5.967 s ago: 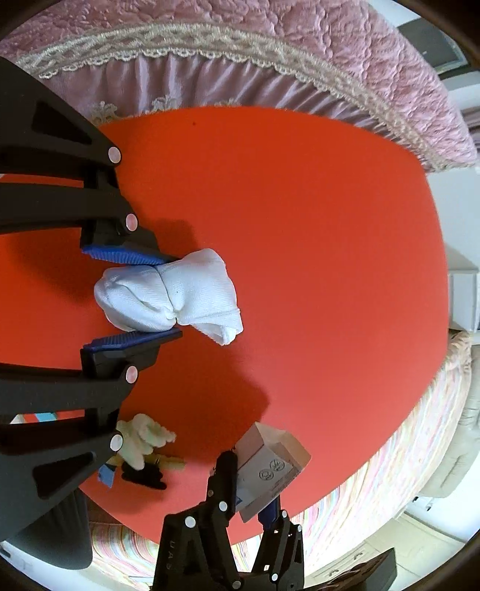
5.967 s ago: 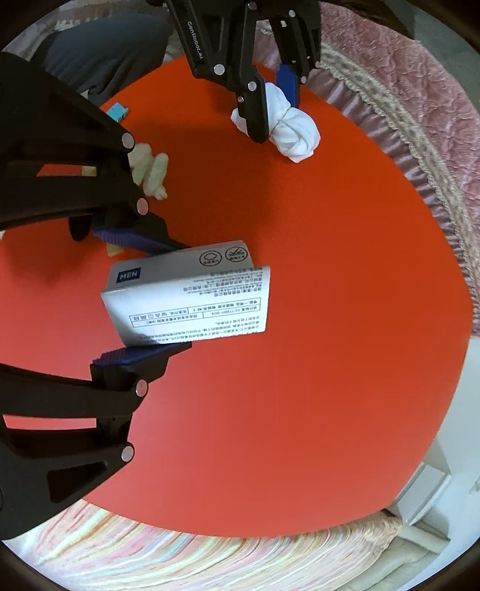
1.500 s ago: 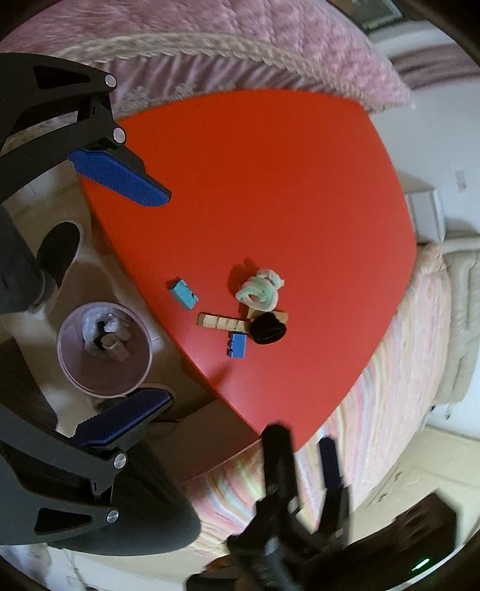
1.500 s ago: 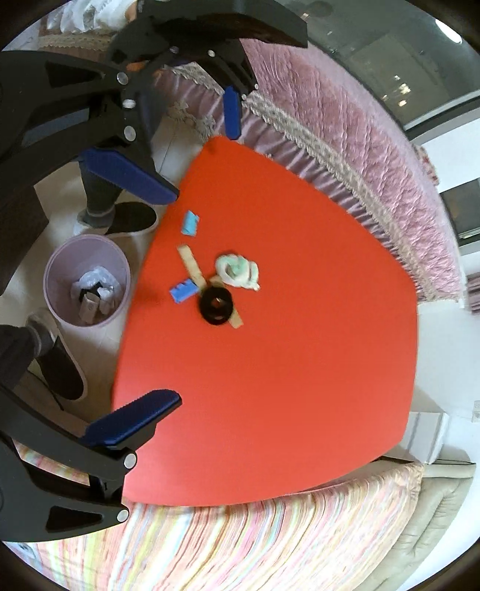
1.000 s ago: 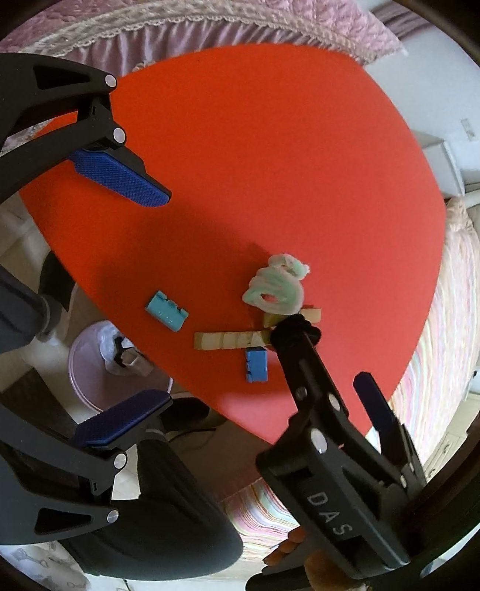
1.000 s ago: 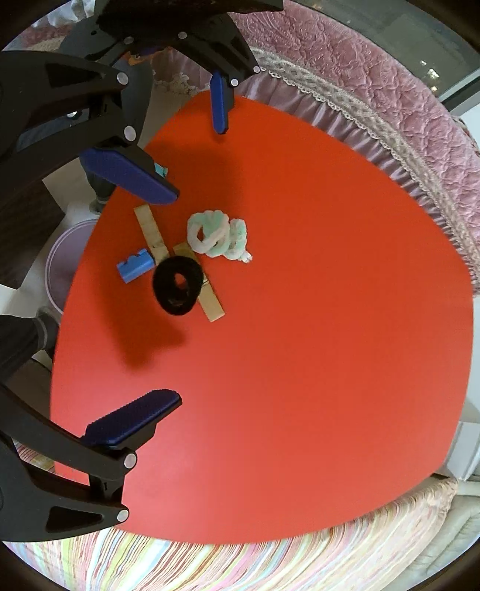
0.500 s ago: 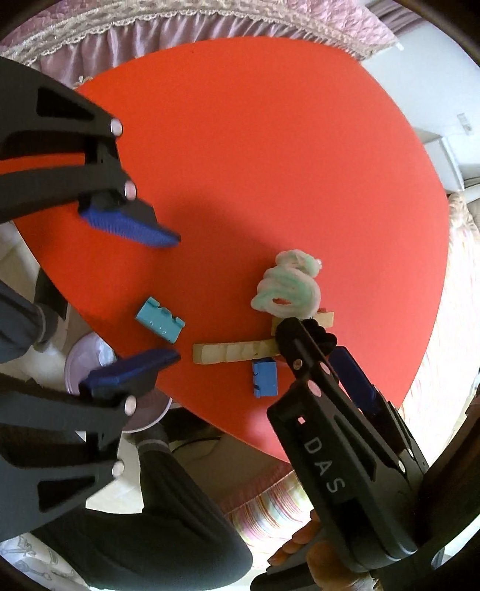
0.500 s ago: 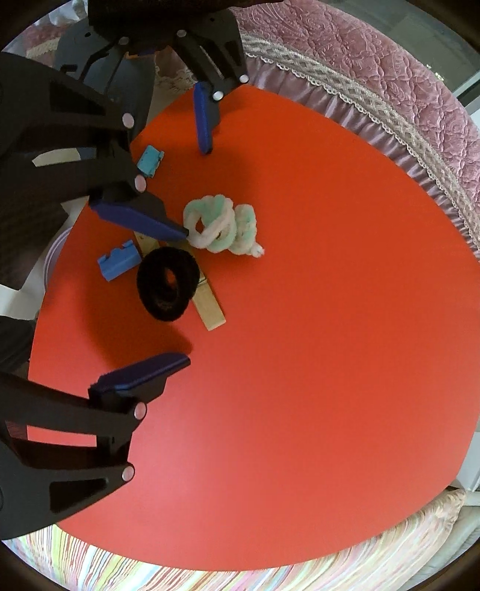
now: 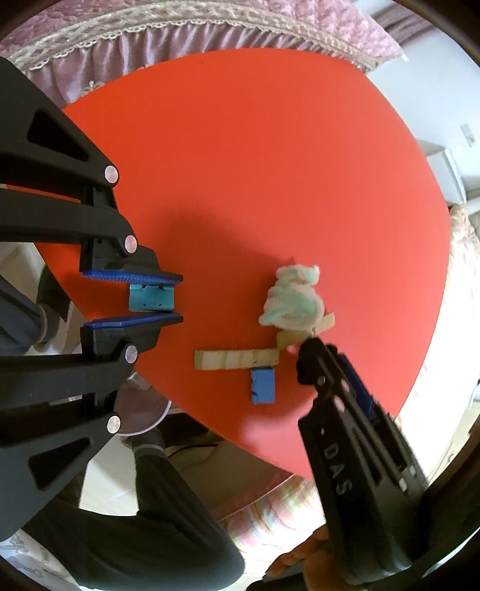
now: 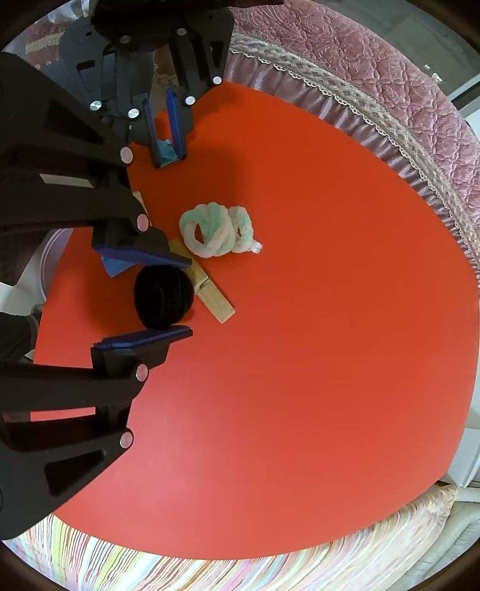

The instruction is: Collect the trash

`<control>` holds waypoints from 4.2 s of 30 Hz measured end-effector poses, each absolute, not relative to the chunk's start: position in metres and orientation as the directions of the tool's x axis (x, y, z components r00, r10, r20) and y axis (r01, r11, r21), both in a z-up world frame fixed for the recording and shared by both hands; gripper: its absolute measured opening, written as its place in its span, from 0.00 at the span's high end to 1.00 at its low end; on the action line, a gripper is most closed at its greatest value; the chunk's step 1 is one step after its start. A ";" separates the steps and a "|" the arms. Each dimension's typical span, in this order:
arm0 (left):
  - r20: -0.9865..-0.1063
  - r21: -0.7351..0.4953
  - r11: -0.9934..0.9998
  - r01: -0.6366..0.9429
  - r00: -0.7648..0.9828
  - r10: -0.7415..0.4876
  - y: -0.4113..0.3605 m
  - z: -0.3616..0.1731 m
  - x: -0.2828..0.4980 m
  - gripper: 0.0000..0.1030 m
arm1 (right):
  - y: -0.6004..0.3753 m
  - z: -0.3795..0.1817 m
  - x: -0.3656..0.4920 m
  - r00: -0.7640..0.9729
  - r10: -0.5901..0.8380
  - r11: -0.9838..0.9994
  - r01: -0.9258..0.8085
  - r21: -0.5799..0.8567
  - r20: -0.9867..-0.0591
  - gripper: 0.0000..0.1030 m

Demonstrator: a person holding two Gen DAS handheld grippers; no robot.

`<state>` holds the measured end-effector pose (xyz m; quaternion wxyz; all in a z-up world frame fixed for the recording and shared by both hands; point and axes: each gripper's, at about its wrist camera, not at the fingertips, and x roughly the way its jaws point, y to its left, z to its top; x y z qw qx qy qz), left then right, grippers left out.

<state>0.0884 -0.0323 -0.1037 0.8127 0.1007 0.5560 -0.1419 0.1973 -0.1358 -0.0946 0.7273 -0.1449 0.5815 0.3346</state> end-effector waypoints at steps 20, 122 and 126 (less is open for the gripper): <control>-0.888 -0.005 0.977 0.215 0.449 -0.103 -0.025 -0.059 0.067 0.85 | -0.161 -0.053 0.172 0.188 0.365 0.741 -0.651 0.162 -0.912 0.70; -0.800 -0.131 0.982 0.134 0.571 -0.185 -0.039 -0.012 -0.024 0.07 | -0.237 -0.007 0.022 0.237 0.492 0.656 -0.733 0.178 -0.838 0.04; -0.804 -0.126 0.982 0.139 0.565 -0.183 -0.032 -0.008 -0.003 0.07 | -0.224 -0.005 0.040 0.217 0.485 0.623 -0.766 0.160 -0.847 0.04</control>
